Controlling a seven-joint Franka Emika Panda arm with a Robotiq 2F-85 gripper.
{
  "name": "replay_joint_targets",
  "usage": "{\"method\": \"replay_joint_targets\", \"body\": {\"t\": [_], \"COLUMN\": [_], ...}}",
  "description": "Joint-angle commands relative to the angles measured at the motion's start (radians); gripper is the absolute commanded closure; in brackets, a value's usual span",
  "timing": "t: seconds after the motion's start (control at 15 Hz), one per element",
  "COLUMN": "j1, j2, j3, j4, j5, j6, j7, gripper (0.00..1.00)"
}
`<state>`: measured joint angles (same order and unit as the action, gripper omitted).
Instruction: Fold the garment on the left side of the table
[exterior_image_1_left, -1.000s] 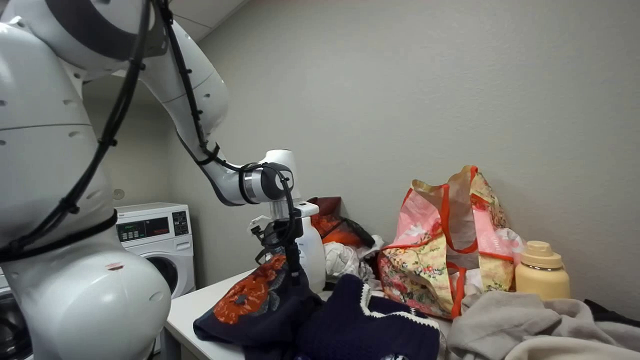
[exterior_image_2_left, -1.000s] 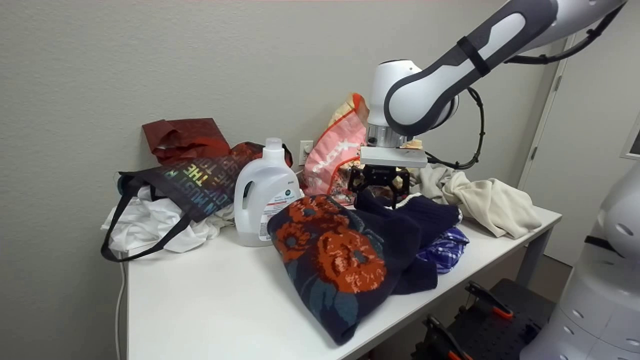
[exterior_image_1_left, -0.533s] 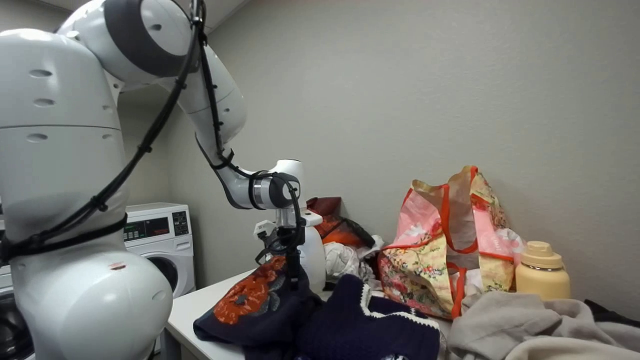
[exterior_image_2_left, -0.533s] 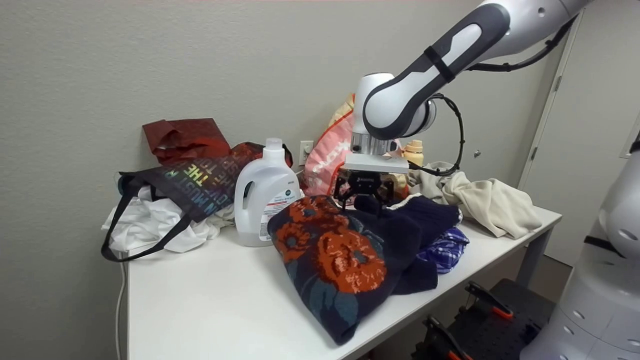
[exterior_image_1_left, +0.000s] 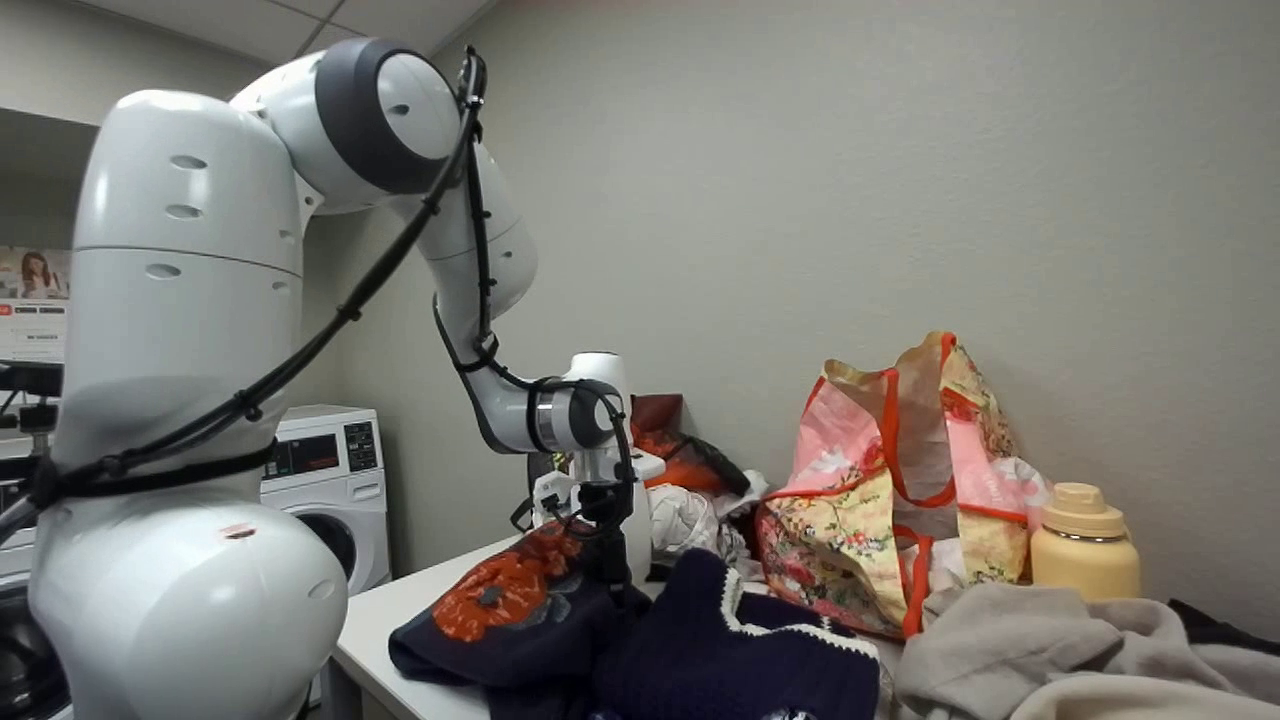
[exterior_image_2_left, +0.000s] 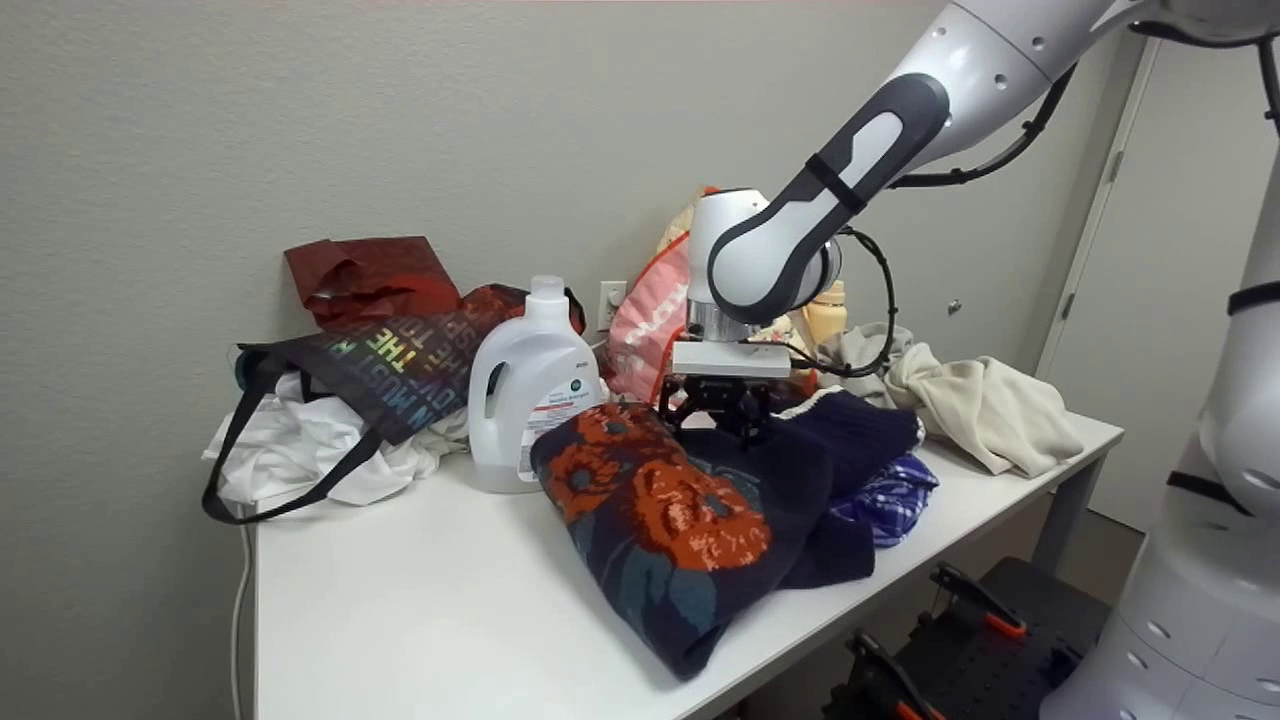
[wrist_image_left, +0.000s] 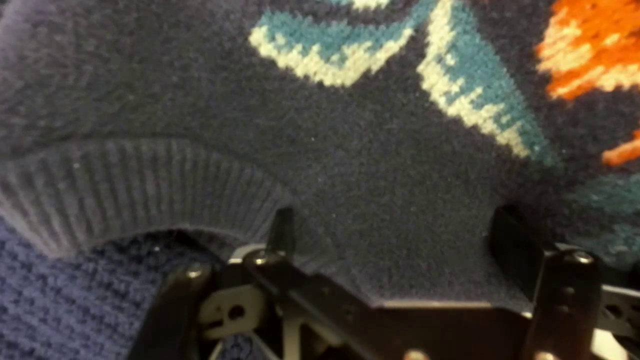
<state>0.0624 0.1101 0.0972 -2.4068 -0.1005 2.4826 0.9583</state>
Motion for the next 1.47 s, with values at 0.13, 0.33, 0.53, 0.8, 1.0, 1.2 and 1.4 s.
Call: {"method": "replay_joint_targets", "body": {"t": [0.13, 0.33, 0.53, 0.8, 1.0, 1.2, 1.4], "j1": [0.046, 0.054, 0.055, 0.046, 0.042, 0.044, 0.059], "j2": [0.030, 0.029, -0.009, -0.103, -0.198, -0.297, -0.365], "j3": [-0.051, -0.075, -0.086, -0.069, -0.046, -0.016, 0.014], "j4": [0.026, 0.014, 0.006, -0.023, -0.056, -0.084, -0.099], "j5": [-0.111, -0.196, -0.242, -0.184, -0.133, -0.062, 0.041], "j6": [0.061, 0.078, 0.064, 0.023, -0.009, -0.064, -0.140], "j7": [0.120, 0.186, 0.227, 0.191, 0.164, 0.115, 0.006], "gripper": [0.00, 0.00, 0.00, 0.00, 0.00, 0.00, 0.00]}}
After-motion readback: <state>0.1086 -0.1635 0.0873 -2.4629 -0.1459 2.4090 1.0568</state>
